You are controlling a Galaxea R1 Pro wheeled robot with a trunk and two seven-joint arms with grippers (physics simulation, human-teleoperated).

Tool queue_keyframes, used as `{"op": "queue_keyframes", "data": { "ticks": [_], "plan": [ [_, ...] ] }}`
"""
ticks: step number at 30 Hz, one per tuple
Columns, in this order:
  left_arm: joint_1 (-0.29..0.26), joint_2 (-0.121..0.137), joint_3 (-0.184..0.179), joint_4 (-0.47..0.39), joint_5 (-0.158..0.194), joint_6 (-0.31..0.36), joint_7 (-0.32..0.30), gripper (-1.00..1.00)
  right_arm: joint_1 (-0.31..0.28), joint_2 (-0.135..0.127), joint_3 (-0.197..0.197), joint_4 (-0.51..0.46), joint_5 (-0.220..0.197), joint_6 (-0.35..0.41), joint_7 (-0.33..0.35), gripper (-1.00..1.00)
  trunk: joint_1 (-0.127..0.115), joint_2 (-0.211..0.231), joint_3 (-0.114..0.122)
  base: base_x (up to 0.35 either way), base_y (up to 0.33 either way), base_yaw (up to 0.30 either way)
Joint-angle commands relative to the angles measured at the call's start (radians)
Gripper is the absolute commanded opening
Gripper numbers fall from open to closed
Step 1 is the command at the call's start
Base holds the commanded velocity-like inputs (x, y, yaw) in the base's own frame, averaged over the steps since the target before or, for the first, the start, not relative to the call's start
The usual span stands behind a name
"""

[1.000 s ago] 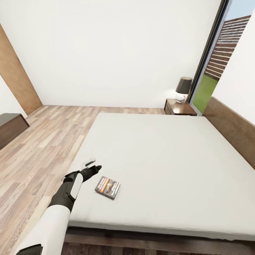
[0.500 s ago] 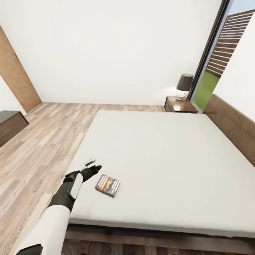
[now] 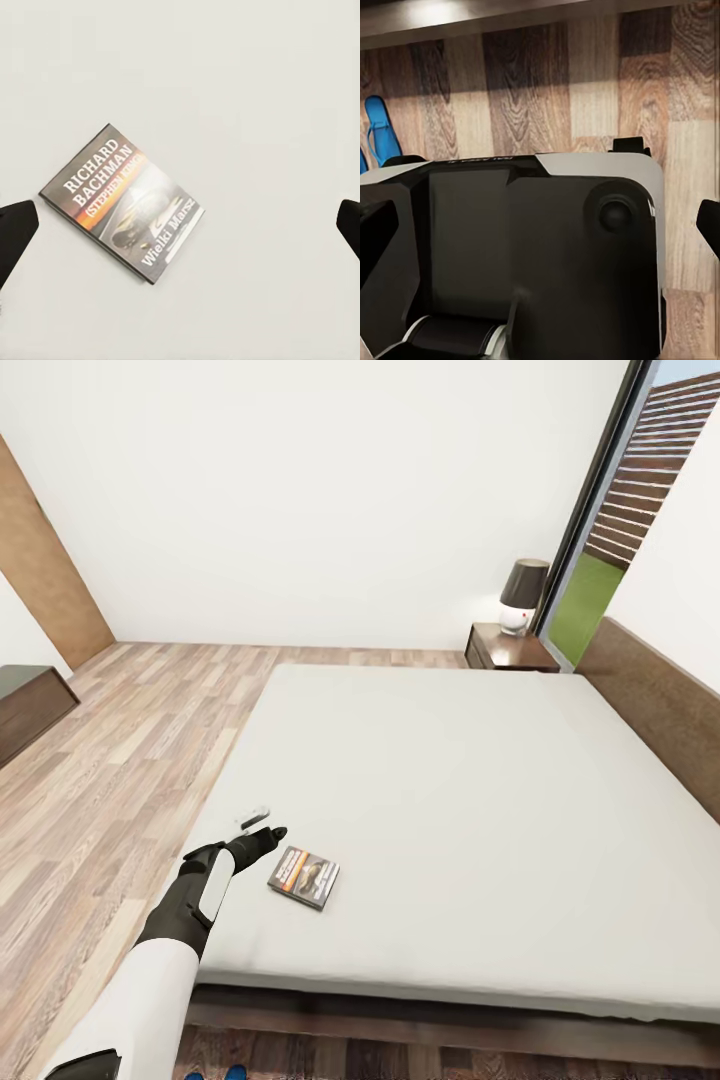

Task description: In the bedroom, move the book from the bed onto either nightstand, and place the two sandals side by side next to the bed.

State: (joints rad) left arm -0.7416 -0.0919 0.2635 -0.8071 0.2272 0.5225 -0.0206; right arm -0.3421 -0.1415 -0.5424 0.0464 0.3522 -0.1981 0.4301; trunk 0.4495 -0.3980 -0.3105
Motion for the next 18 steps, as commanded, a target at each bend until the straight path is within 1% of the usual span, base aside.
{"op": "queue_keyframes", "data": {
  "ticks": [1,2,3,4,8,11,18],
  "plan": [
    [-0.001,-0.001,0.005,-0.001,0.004,0.007,-0.002,1.00,-0.002,-0.008,-0.008,0.003,0.009,-0.007,0.000,1.00,0.001,-0.002,-0.003,0.000,0.000,0.000],
    [-0.001,-0.002,0.005,-0.001,0.004,0.007,-0.002,1.00,-0.002,-0.012,-0.008,0.003,0.010,-0.007,0.000,1.00,0.001,-0.002,-0.005,0.000,0.000,0.000],
    [-0.001,-0.002,0.005,-0.001,0.004,0.007,-0.002,1.00,-0.002,-0.021,-0.008,0.002,0.010,-0.007,0.000,1.00,0.001,-0.002,-0.007,0.000,0.000,0.000],
    [-0.001,-0.002,0.005,-0.001,0.004,0.007,-0.002,1.00,-0.002,-0.036,-0.008,0.002,0.010,-0.007,0.000,1.00,0.001,-0.002,-0.008,0.000,0.000,0.000],
    [-0.001,-0.001,0.005,-0.001,0.004,0.007,-0.002,1.00,-0.002,-0.065,-0.007,0.001,0.010,-0.007,-0.001,1.00,0.001,-0.002,-0.014,0.000,0.000,0.000],
    [-0.001,-0.002,0.005,-0.001,0.004,0.007,-0.002,1.00,-0.002,-0.071,-0.007,0.001,0.010,-0.009,-0.001,1.00,0.001,-0.002,-0.019,0.000,0.000,0.000],
    [-0.001,-0.002,0.005,-0.001,0.004,0.007,-0.002,1.00,-0.002,-0.074,-0.007,0.001,0.010,-0.017,-0.001,1.00,0.001,-0.002,-0.030,0.000,0.000,0.000]
  ]
}}
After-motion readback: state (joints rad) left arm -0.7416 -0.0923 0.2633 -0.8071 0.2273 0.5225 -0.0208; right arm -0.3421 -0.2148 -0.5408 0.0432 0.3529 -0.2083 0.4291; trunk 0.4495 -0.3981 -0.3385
